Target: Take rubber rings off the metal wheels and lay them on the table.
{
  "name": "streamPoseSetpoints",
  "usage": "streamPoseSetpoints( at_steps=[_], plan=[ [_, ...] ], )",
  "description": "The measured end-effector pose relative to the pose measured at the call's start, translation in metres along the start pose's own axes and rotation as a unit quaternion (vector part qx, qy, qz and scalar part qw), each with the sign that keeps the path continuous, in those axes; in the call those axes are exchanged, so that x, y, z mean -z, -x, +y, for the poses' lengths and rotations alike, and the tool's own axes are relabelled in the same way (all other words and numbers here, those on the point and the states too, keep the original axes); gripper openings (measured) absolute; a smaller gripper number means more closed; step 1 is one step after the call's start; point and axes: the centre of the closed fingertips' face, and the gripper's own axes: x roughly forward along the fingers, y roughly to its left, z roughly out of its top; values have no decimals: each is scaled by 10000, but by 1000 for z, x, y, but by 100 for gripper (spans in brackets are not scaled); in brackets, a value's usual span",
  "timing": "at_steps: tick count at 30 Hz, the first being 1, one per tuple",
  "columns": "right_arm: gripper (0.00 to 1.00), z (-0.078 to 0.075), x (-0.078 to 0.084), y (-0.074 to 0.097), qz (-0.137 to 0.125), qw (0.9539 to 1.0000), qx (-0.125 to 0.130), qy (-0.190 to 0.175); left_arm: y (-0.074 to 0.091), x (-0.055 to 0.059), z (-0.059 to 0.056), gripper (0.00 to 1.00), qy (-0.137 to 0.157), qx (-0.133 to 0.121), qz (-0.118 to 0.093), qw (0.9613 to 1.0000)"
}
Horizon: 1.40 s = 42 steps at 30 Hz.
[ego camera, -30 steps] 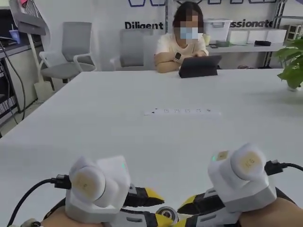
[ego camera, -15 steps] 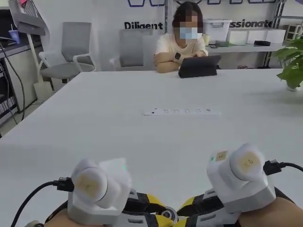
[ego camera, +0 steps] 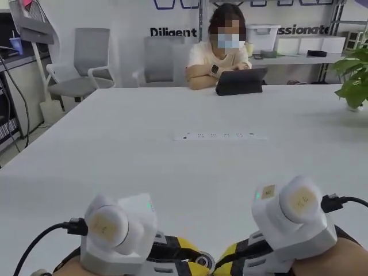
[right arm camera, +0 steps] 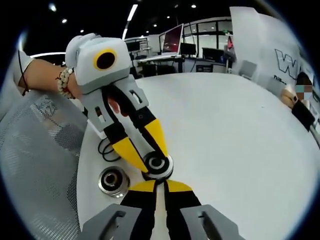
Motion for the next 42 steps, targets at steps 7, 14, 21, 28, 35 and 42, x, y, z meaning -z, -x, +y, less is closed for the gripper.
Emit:
streamPoseSetpoints(
  at_steps=[7,14,21,28,35,42],
  plan=[
    [0,-1,0,-2,133,9995,115,258,1,-1,1,8,-33,-40,9,10000],
    [0,-5,0,-2,123,9995,169,-256,1,-1,1,8,-54,-39,11,10000],
    [0,-10,-1,2,-97,9923,105,-1230,1,0,1,8,-51,-38,-1,10000],
    [0,-13,-1,4,-423,9697,-36,-2406,1,0,1,8,-45,-47,-9,10000],
    [0,-13,-4,4,-638,9589,-179,-2758,2,1,2,8,-32,-65,-39,10000],
    [0,-12,-9,6,-754,9495,-317,-3031,1,1,2,8,-21,-78,-33,10000]
  ],
)
